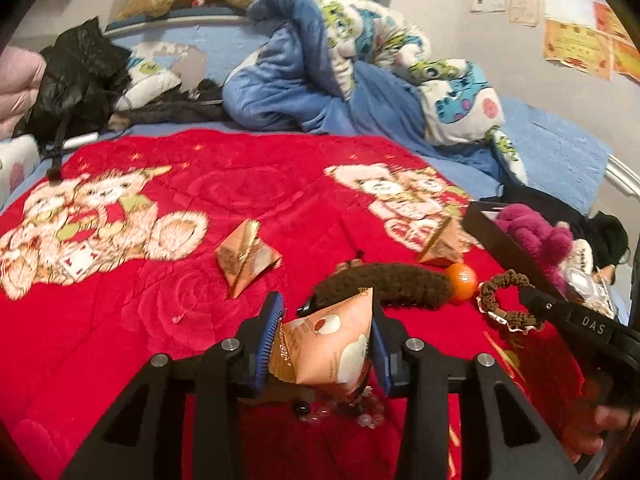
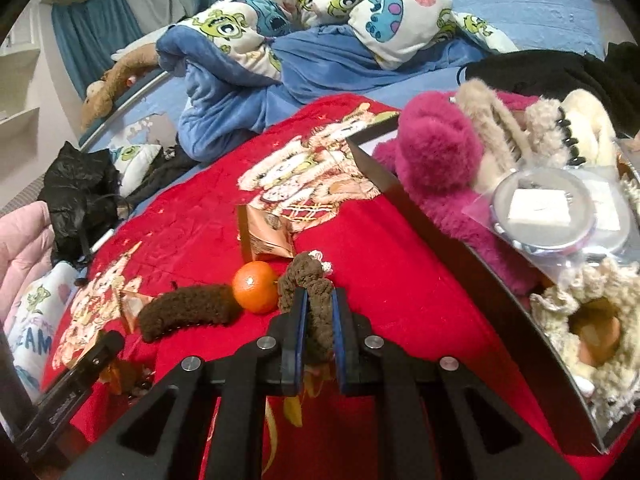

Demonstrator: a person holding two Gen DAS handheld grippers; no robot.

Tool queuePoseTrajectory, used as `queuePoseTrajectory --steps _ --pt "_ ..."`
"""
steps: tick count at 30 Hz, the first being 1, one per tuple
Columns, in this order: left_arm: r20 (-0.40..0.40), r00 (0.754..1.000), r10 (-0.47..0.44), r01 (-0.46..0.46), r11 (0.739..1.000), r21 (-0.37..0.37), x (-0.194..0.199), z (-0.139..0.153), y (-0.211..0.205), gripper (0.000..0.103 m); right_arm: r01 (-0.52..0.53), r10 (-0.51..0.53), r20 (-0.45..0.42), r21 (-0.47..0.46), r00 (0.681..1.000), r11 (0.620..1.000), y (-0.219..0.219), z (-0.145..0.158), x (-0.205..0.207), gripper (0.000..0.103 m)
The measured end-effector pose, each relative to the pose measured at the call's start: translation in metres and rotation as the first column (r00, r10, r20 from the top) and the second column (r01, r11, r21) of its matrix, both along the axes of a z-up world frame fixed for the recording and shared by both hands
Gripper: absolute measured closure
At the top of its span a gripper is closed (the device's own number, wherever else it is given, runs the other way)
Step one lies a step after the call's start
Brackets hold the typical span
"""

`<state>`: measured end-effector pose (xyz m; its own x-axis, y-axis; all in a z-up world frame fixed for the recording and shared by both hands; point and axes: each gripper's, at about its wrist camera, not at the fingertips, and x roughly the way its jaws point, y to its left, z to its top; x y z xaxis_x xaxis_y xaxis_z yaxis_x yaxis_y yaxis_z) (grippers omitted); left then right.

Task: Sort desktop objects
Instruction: 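Carry the packet with the left tool while the right tool carries the scrunchie toward the tray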

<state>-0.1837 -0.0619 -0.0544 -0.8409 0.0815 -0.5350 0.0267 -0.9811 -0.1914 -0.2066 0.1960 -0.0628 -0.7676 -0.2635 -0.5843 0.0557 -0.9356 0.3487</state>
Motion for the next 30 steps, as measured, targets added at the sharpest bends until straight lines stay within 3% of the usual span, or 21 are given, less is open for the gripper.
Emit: queuePoseTrajectory --steps 11,20,30 --pt "-0.083 0.984 -0.155 0.143 0.981 -0.132 0.017 0.010 0.046 0.061 0.017 -0.019 -0.035 -0.056 0.999 0.998 0.033 0.013 0.028 0.091" --pt "-0.056 0.978 -0.199 0.195 0.978 -0.074 0.026 0.017 0.062 0.062 0.017 -0.019 -0.096 -0.020 0.995 1.000 0.072 0.034 0.063 0.091" --pt "-0.042 0.944 -0.326 0.324 0.945 -0.051 0.044 0.026 0.140 0.062 0.137 -0.149 -0.146 -0.089 0.978 0.987 0.155 0.055 0.110 0.091"
